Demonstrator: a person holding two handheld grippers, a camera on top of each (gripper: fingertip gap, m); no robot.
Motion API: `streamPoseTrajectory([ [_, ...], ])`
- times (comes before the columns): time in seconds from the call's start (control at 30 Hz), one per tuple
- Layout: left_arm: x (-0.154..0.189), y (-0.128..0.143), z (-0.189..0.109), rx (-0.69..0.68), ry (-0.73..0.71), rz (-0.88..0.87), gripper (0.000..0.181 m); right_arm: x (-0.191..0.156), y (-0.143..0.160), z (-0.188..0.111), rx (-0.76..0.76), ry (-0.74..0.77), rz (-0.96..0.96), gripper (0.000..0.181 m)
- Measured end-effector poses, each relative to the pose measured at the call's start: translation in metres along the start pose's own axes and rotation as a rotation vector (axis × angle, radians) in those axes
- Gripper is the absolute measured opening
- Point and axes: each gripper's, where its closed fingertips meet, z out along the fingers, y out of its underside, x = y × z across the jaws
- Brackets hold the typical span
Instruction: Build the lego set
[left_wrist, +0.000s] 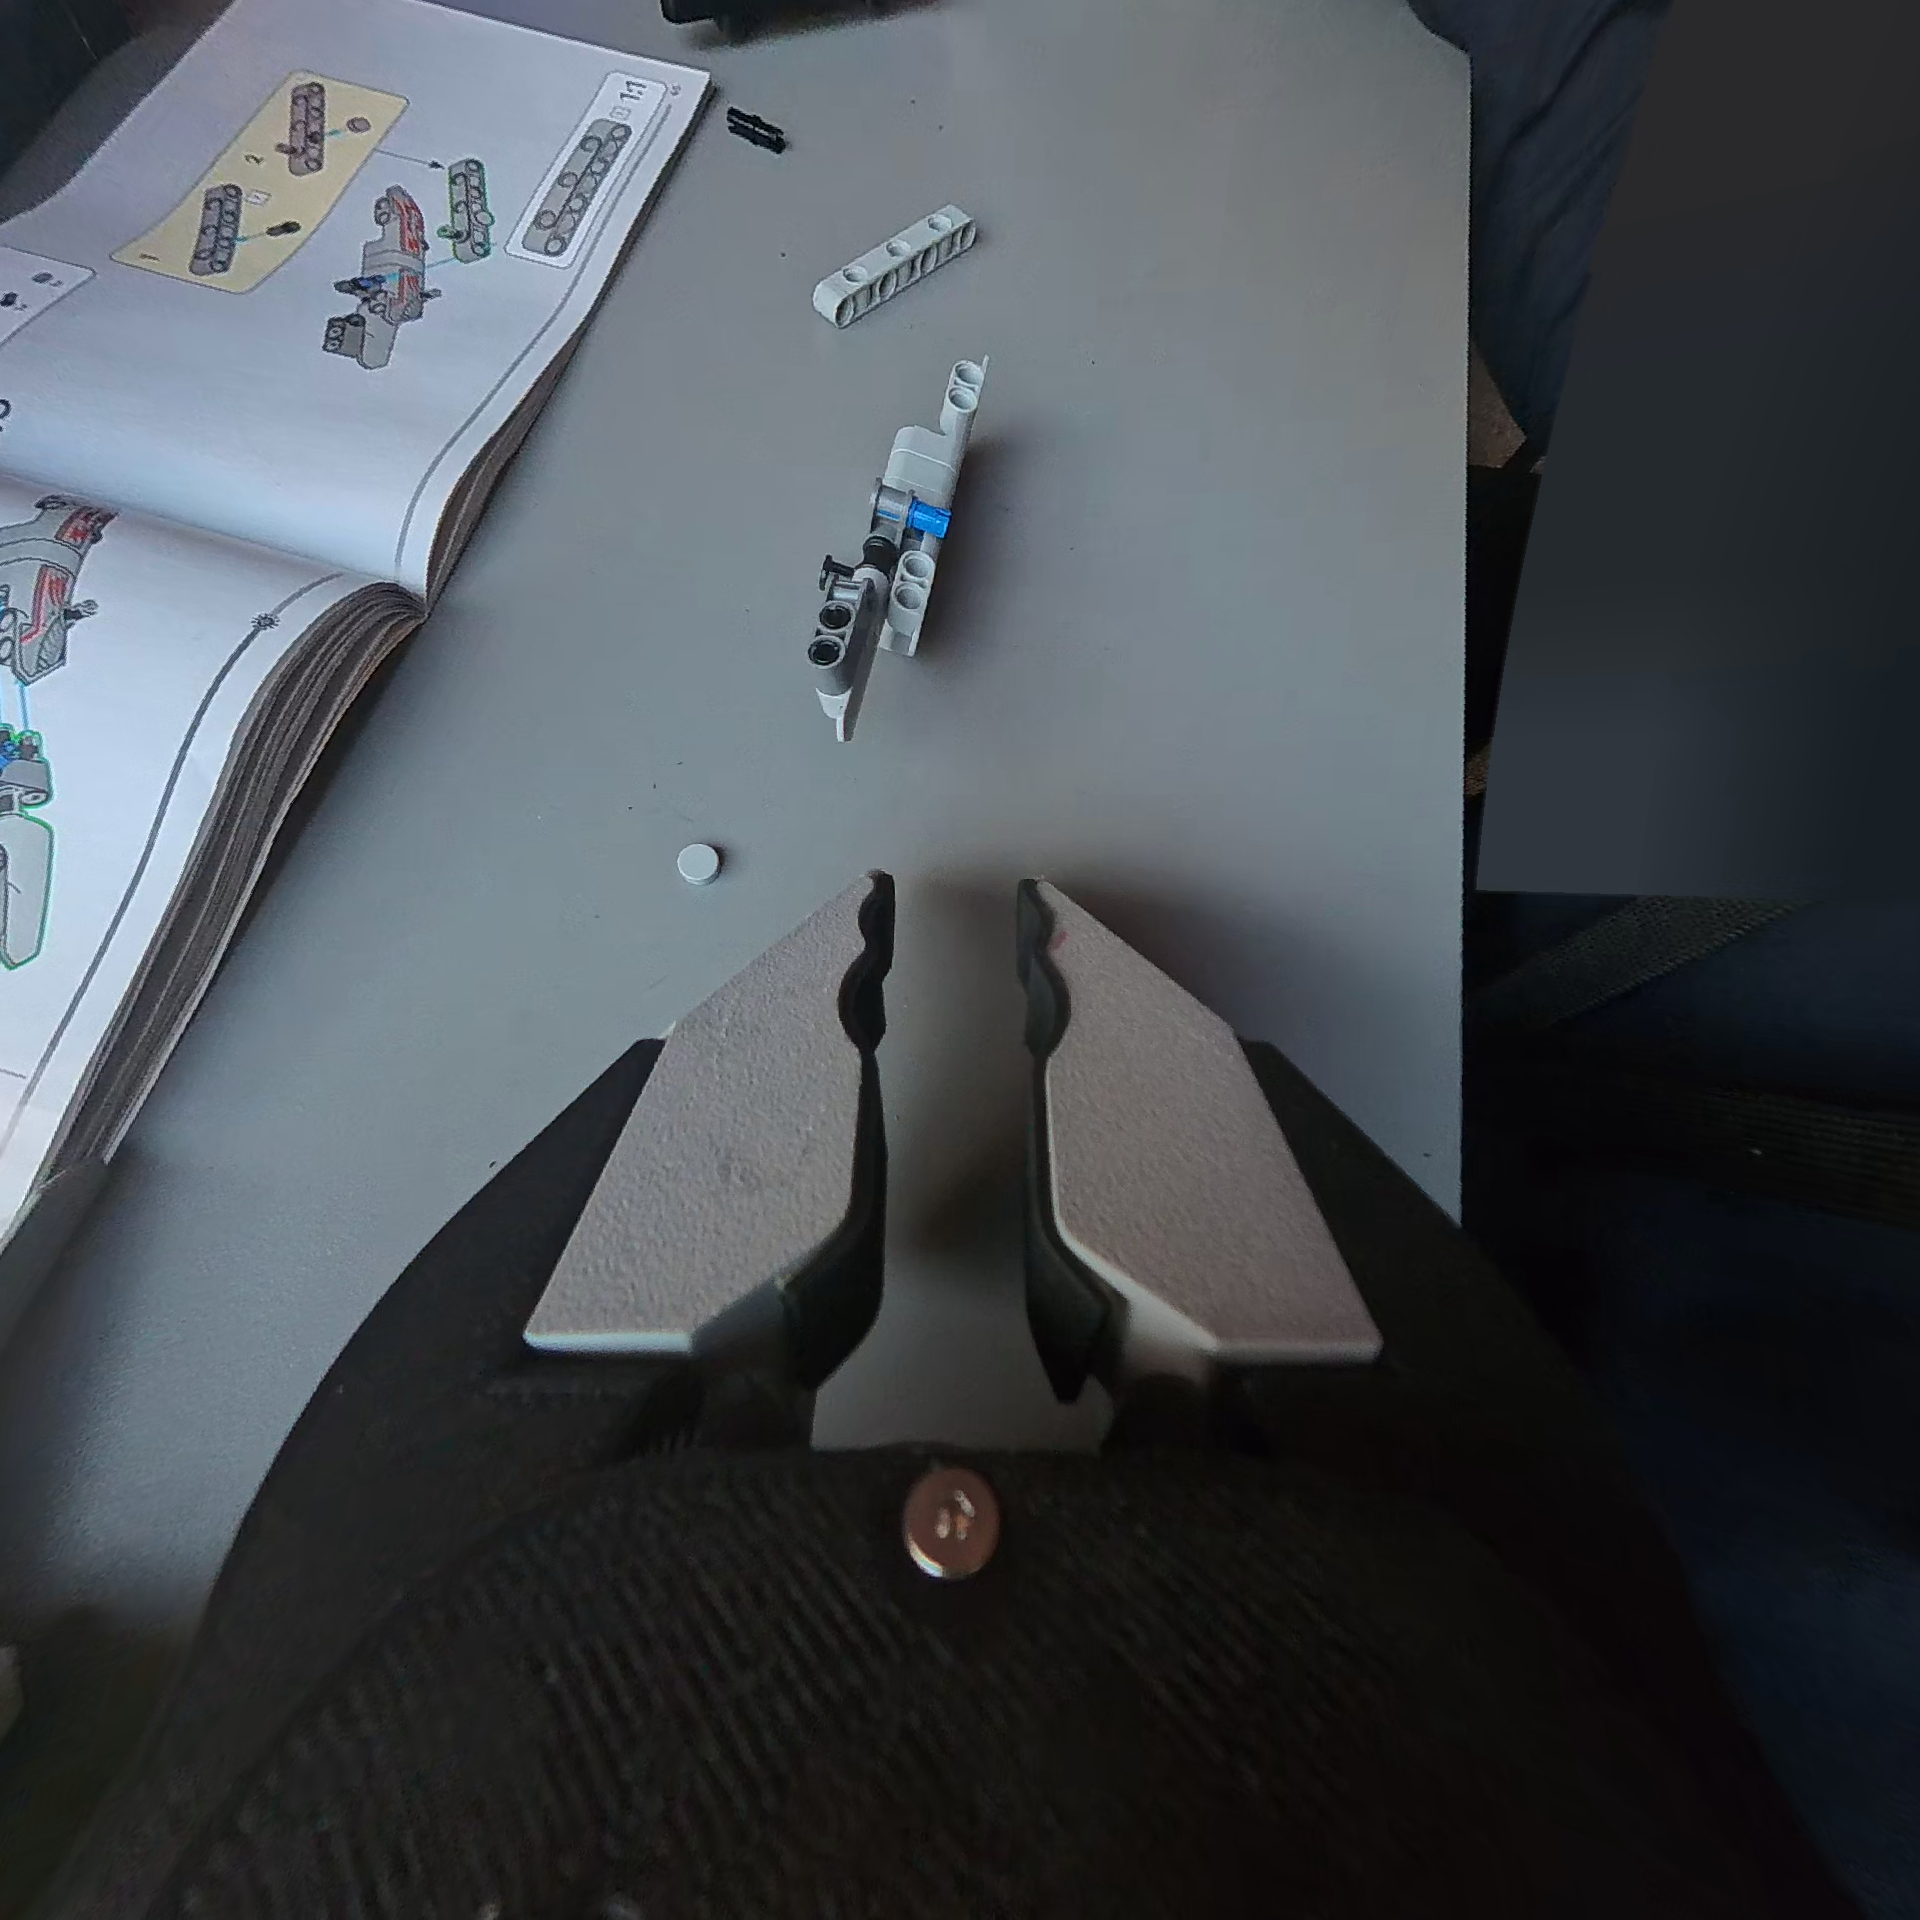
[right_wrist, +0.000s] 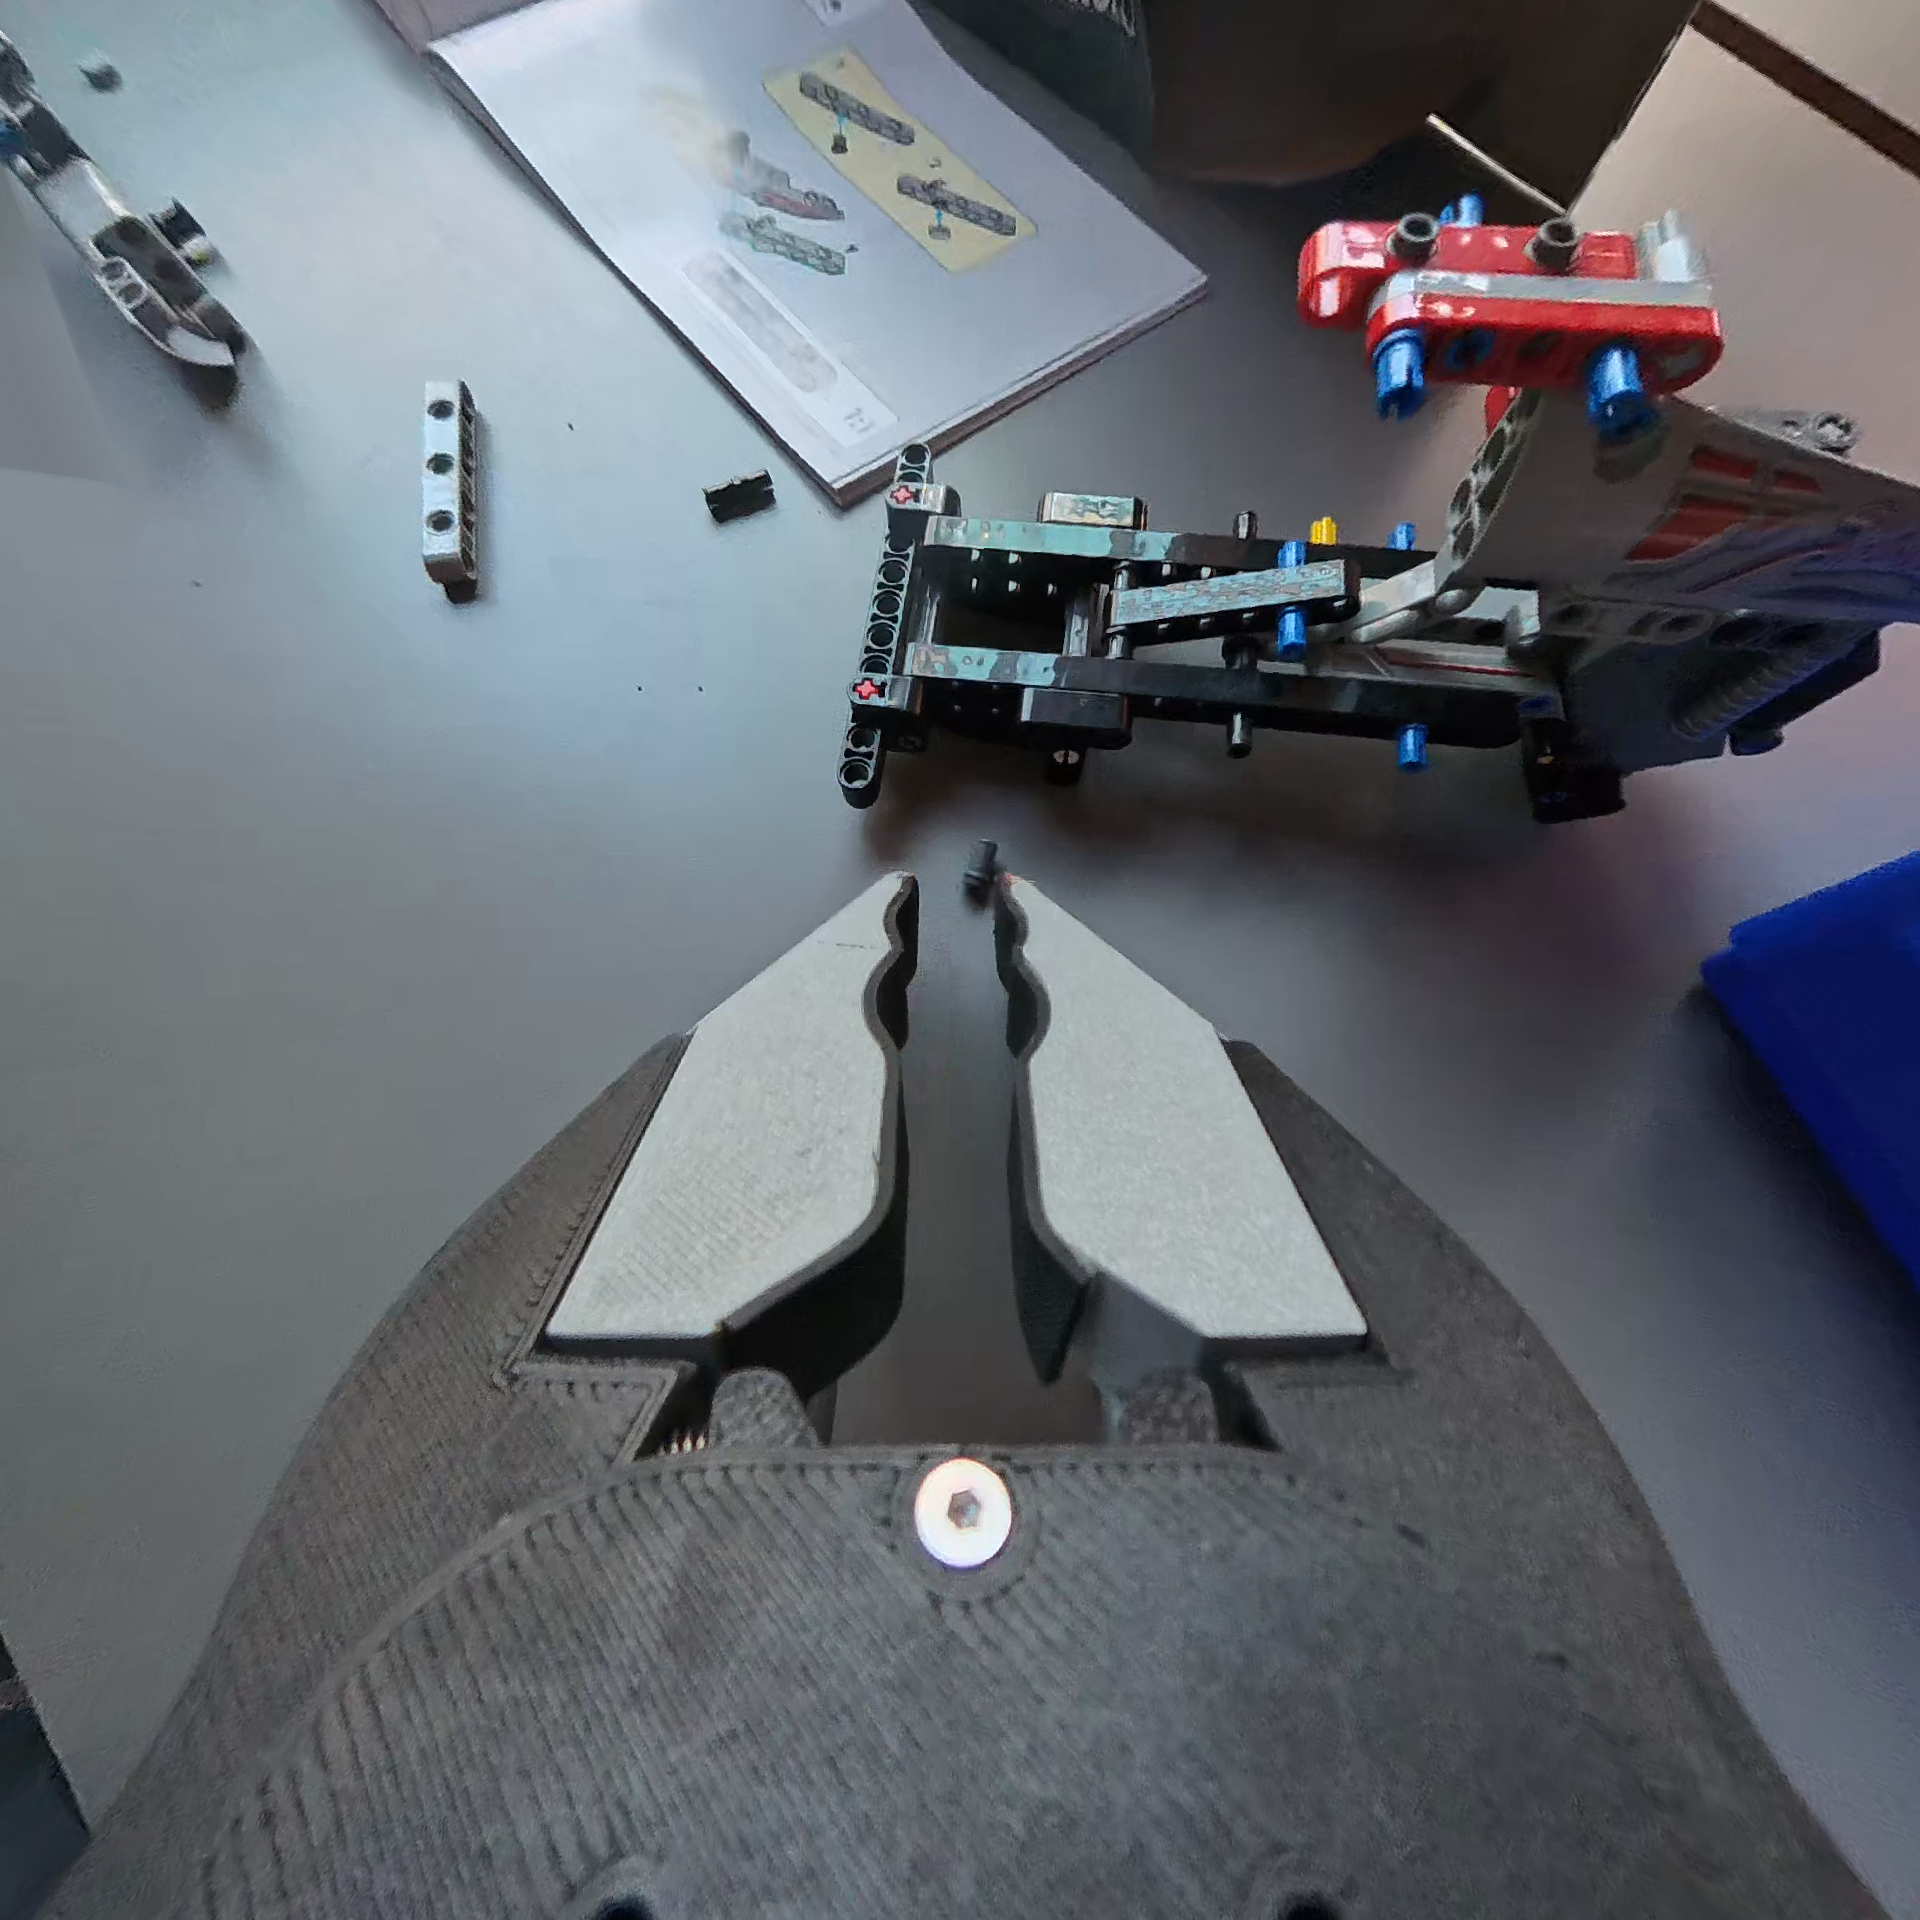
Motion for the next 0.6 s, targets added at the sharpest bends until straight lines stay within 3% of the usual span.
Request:
streamPoseTrajectory([
  [0.13,0.000,0.000,0.000,-0.002,0.002,-0.002,0.020,0.000,0.007,0.004,-0.050,0.007,-0.006,0.013],
  [0.27,0.000,0.000,0.000,-0.001,0.002,-0.001,0.020,0.002,0.000,0.000,-0.003,0.017,-0.007,0.012],
  [0.5,0.000,0.000,0.000,-0.004,0.000,-0.002,0.020,-0.019,-0.045,-0.012,0.194,-0.006,-0.056,0.012],
  [0.6,0.000,0.000,0.000,-0.003,-0.001,-0.001,0.020,-0.031,-0.055,-0.005,0.183,0.023,-0.134,0.010],
])
